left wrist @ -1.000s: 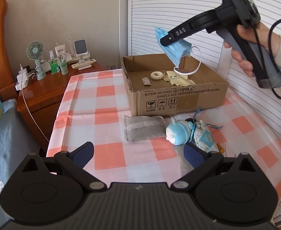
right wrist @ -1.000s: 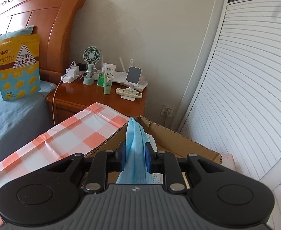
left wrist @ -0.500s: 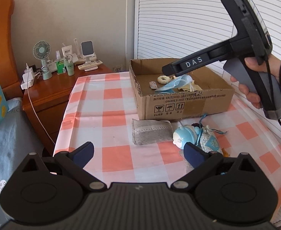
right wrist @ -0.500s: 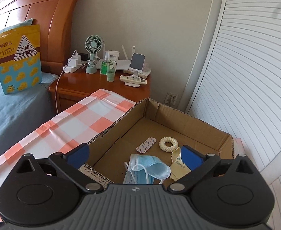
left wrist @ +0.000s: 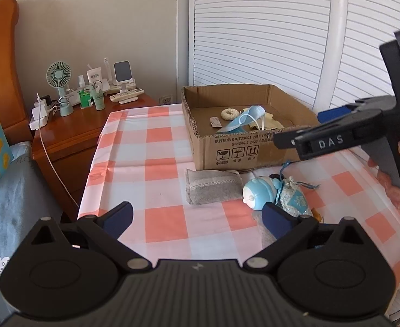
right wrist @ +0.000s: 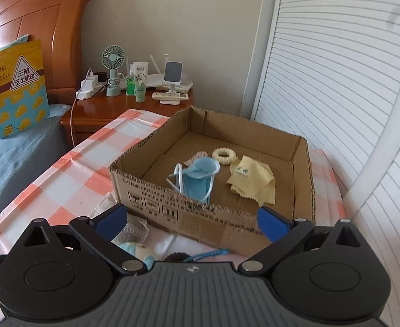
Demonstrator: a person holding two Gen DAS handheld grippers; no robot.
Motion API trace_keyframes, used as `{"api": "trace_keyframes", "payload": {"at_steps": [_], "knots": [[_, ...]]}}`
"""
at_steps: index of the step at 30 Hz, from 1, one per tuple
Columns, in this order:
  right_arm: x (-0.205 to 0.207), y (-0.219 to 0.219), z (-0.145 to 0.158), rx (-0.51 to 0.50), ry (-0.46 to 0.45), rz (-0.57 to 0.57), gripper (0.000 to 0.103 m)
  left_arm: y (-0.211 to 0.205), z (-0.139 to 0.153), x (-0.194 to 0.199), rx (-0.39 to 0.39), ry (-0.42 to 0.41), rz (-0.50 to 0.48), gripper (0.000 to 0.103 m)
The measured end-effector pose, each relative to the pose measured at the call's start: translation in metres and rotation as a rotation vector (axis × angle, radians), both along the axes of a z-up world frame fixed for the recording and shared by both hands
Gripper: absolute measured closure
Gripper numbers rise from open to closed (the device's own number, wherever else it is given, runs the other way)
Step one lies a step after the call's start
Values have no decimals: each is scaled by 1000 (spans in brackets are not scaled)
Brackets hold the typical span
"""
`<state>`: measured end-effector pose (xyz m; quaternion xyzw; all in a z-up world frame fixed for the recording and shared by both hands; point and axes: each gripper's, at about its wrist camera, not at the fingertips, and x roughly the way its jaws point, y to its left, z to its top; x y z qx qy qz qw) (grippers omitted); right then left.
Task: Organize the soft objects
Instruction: 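Withdraw both grippers from the box toward the remaining items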
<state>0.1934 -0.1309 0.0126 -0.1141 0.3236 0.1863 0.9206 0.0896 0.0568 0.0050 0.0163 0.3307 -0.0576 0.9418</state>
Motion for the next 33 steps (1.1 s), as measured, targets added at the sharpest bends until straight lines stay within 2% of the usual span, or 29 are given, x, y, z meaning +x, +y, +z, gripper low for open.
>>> {"api": "trace_keyframes", "payload": {"at_steps": [11,17,21,33], "knots": [[-49,-43,-45,-7,83,-174,0,-7,-4,-2,11,15,-19,2],[-61,-55,-73,-12,163,-214,0,-14,-6,-1,20,26,-30,2],[-60,-55,-85,-24,184,-216,0,-19,-7,-1,32,31,-35,2],[-55,-68,-90,-51,151,-234,0,-29,-11,4,56,53,-37,2]]}}
